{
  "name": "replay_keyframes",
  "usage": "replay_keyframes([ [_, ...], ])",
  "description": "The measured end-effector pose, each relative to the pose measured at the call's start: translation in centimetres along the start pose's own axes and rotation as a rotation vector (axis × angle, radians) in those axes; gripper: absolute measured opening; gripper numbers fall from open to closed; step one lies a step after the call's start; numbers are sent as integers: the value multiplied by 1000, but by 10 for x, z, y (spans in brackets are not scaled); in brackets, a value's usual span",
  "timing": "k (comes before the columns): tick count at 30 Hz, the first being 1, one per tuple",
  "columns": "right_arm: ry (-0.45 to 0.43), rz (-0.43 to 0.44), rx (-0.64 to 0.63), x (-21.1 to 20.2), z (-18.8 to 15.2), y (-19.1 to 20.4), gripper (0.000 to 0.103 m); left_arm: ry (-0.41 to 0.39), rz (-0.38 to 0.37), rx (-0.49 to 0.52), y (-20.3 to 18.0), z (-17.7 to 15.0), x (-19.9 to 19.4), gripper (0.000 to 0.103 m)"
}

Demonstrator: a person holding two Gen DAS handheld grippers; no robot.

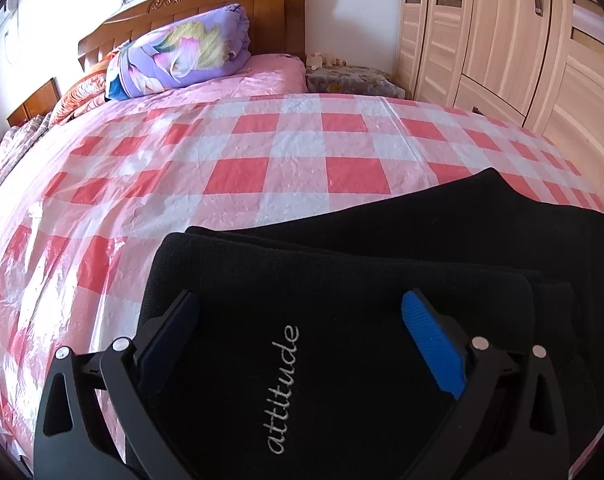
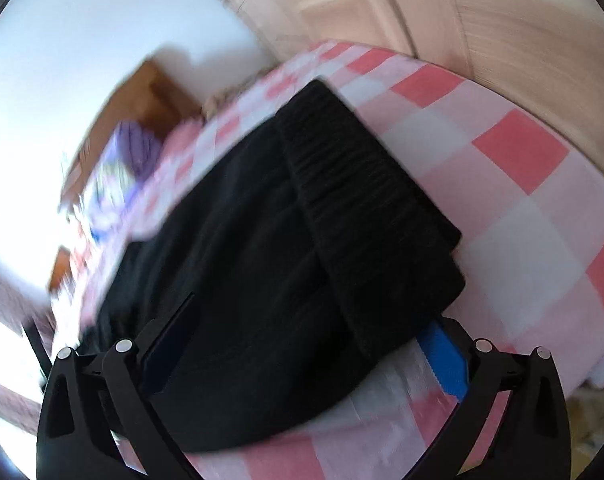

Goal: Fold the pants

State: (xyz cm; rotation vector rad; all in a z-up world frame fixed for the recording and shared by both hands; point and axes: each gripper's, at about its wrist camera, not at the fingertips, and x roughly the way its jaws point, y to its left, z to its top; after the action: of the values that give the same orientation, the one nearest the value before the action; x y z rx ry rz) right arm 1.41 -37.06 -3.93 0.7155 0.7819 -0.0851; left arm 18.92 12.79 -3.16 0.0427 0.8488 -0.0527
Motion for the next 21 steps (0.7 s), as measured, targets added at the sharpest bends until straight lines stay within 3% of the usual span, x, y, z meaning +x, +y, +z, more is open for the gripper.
replay_keyframes([
  [2,-34,0,34,1,2,-2,85,-4,10,11,-2,0,-1,102],
  [3,-52,-24,40,0,1,-4,61,-4,13,15,-3,0,0,102],
  [4,-68,-33,58,0,-2,-9,50,-4,15,16,-3,0,0,102],
  [7,-98,67,126,-6,-9,-26,43,-4,15,14,-3,0,0,102],
  [10,-123,106,140,-9,-11,-31,39,-1,22,19,-4,0,0,102],
  [18,-195,155,92,-26,-15,-16,35,16,60,47,-9,1,3,102],
  [21,-219,136,35,-31,-17,-8,35,16,136,82,-20,7,-3,101],
])
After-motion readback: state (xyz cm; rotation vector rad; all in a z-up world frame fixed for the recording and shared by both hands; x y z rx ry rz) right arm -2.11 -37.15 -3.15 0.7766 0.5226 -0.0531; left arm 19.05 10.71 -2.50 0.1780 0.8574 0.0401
